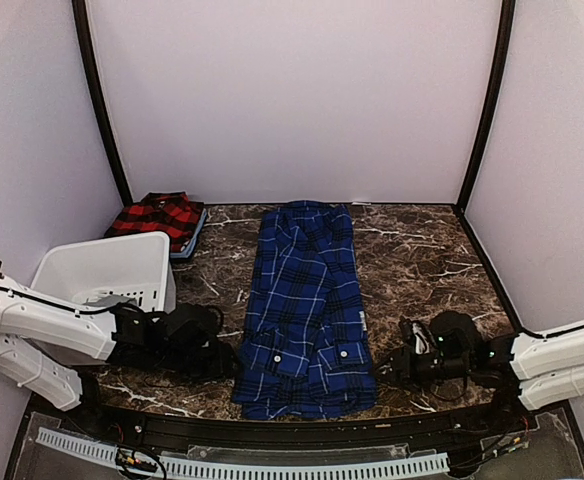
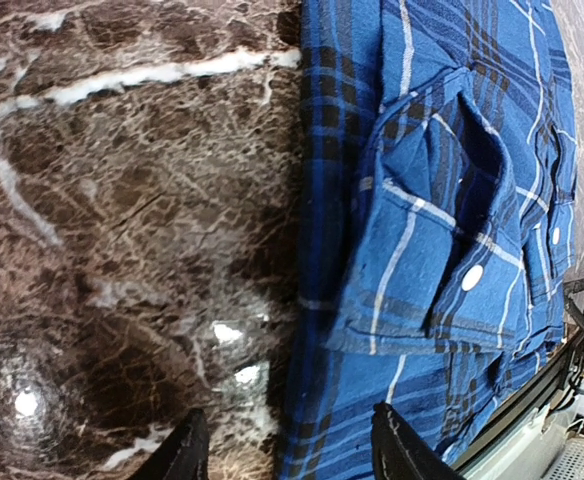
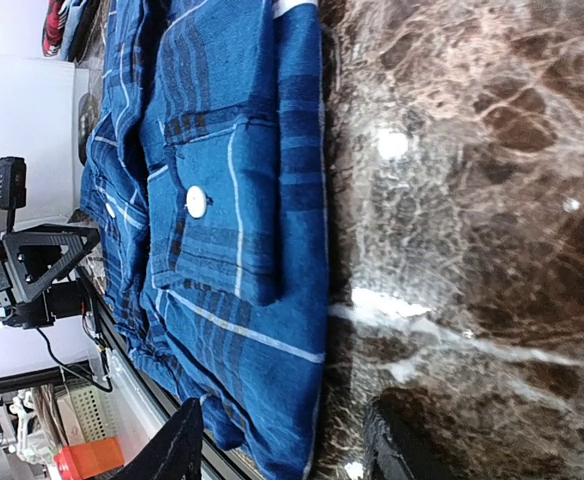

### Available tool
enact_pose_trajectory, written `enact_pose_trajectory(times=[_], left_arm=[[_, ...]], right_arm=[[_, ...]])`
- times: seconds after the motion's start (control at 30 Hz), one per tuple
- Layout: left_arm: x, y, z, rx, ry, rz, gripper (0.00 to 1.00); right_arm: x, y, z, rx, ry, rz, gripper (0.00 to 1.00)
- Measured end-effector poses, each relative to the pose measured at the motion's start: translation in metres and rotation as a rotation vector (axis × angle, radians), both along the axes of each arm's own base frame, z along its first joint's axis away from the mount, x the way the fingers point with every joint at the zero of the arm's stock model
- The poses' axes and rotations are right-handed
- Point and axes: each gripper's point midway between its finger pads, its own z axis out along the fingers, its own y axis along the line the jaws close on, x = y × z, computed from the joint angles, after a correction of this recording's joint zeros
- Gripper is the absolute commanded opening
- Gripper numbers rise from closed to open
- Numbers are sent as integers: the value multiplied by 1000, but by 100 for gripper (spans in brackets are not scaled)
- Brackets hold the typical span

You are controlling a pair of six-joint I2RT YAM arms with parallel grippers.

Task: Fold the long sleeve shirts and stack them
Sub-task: Pick up the rectangle-folded shirt from the center of the board.

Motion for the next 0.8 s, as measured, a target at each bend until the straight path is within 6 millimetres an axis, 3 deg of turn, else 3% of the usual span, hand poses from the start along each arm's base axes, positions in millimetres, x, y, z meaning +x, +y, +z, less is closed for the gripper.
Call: enact_pose_trajectory(times=[0.37, 0.8], left_arm=[[13, -12, -9, -39, 1, 18, 51], [19, -35, -14, -81, 6, -9, 24]], right_arm=[[13, 10, 0, 36, -4, 4, 50], [27, 16, -1, 43, -19, 0, 43]])
